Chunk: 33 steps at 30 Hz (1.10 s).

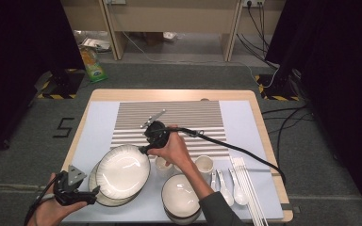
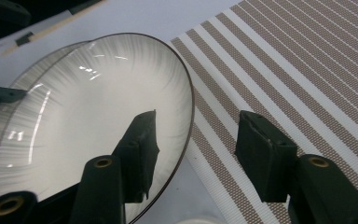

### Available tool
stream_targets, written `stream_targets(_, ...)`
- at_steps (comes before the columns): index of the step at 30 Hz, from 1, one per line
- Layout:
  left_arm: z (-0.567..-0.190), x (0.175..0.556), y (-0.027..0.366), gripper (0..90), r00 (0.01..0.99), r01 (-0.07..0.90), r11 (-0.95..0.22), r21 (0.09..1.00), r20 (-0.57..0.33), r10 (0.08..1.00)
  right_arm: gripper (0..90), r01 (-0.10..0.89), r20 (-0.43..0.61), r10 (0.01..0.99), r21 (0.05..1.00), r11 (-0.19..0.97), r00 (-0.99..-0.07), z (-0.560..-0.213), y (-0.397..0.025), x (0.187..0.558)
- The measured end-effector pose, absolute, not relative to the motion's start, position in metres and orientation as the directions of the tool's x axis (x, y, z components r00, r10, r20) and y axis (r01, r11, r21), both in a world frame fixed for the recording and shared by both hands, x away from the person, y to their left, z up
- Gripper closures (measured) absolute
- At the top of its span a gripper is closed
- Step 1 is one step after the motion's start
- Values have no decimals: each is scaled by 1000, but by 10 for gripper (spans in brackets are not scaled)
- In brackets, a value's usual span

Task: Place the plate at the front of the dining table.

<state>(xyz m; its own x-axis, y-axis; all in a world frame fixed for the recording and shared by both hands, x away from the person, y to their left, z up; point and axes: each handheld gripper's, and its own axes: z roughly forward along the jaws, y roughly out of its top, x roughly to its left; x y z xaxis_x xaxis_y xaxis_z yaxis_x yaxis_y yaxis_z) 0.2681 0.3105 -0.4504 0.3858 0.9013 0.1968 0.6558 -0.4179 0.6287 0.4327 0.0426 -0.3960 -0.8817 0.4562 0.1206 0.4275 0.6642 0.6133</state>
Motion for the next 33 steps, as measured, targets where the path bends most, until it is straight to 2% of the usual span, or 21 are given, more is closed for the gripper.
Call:
stream_targets(2,-451,268,311,79,385,654,-416,632,196,902,496,445,150,455,604,661,-878,-398,45,434)
stream_targets(7,-450,268,310,79,384,651,-419,633,203,901,508,439,129,455,582,685,-881,-405,46,436)
stream_targets(26,-450,268,310,89,387,648,-419,636,199,900,691,454,171,431,513,728,-886,-417,53,435)
stream_targets(33,-450,268,310,86,385,648,-423,633,207,899,703,428,131,421,487,762,-898,-415,61,431)
